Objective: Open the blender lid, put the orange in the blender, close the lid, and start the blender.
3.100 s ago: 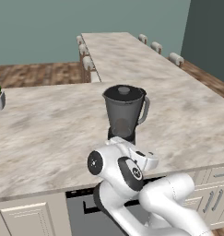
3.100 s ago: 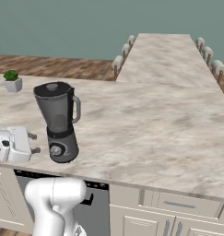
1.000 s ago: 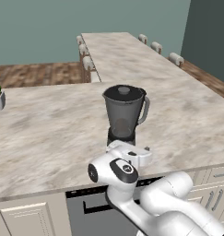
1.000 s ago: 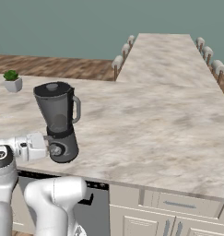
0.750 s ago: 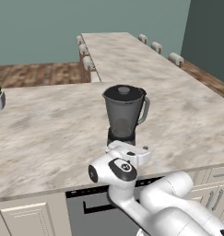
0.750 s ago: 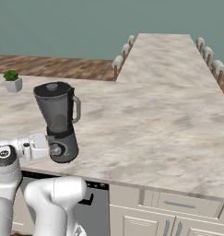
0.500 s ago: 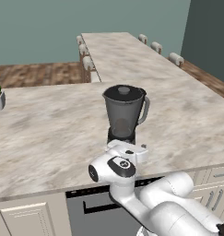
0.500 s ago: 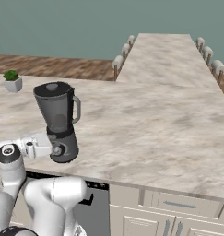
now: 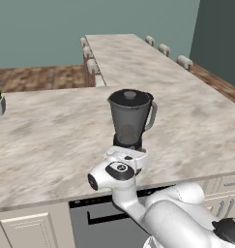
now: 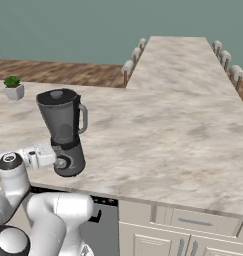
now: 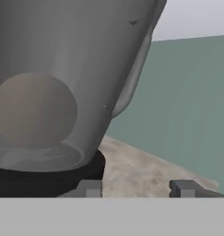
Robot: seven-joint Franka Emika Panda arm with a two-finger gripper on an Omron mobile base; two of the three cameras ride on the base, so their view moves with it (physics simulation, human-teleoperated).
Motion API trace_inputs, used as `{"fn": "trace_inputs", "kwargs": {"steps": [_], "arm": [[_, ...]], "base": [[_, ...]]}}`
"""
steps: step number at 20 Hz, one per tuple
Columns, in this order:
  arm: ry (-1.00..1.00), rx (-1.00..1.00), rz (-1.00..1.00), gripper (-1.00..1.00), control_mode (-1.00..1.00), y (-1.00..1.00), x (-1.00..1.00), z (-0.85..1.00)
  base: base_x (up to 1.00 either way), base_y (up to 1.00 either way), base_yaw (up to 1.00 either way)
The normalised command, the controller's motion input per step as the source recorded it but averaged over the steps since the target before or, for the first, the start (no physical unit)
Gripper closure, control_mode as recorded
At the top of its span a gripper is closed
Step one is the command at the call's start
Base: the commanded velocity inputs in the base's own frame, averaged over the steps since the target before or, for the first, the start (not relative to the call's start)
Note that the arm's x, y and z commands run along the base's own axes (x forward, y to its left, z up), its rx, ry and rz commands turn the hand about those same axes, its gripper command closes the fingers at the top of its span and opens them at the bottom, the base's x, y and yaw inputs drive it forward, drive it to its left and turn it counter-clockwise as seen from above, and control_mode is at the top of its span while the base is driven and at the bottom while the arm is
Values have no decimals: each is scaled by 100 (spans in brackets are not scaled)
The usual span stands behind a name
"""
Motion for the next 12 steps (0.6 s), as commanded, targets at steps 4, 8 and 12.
{"fn": "trace_inputs", "kwargs": {"steps": [4, 8, 12], "arm": [[0, -5, 0, -100, -100, 10, 32, -23], [0, -1, 0, -100, -100, 0, 16, -17], [0, 0, 0, -100, -100, -1, -3, 0]], "base": [[0, 0, 0], [0, 0, 0], [0, 0, 0]]}}
